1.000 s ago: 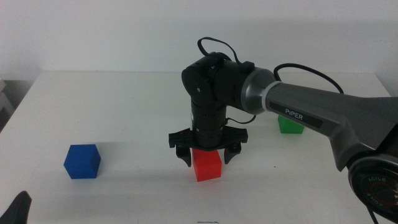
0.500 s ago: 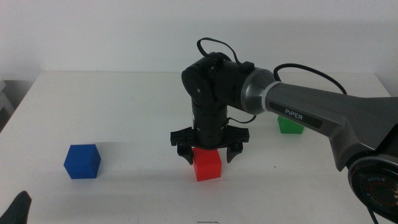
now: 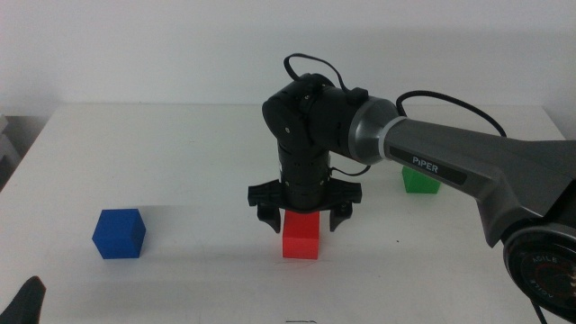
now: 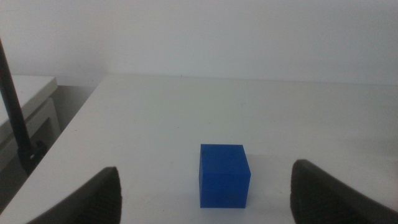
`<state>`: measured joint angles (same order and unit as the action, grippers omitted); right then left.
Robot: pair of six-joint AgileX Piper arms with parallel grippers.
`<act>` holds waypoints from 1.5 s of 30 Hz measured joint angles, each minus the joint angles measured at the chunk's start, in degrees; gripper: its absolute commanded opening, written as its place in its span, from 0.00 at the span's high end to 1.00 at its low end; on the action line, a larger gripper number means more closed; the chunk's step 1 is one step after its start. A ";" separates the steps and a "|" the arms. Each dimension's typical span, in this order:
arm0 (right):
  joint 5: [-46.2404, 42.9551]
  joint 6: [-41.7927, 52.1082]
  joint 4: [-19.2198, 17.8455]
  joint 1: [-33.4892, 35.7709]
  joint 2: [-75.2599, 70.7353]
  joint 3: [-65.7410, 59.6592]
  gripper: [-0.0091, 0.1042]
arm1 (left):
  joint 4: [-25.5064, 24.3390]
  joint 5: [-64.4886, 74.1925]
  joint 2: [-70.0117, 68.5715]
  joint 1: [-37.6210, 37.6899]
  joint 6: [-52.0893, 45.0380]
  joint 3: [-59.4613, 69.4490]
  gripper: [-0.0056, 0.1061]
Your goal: Stack red cubes first, then green, then blue cubes in a specific spot.
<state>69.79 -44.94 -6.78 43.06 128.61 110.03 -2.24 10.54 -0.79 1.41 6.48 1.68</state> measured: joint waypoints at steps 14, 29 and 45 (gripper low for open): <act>0.17 1.35 0.80 0.00 -3.42 2.71 0.09 | 0.00 0.00 0.00 0.00 0.00 0.00 0.12; 1.12 14.77 -4.03 -13.36 -13.37 7.56 0.09 | 0.00 0.00 0.00 0.00 0.00 0.00 0.12; 1.48 26.14 1.84 -27.74 -4.00 7.56 0.09 | 0.00 0.00 0.00 0.00 0.00 0.00 0.12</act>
<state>71.27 -18.80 -4.94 15.32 124.61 117.59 -2.24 10.54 -0.79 1.41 6.48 1.68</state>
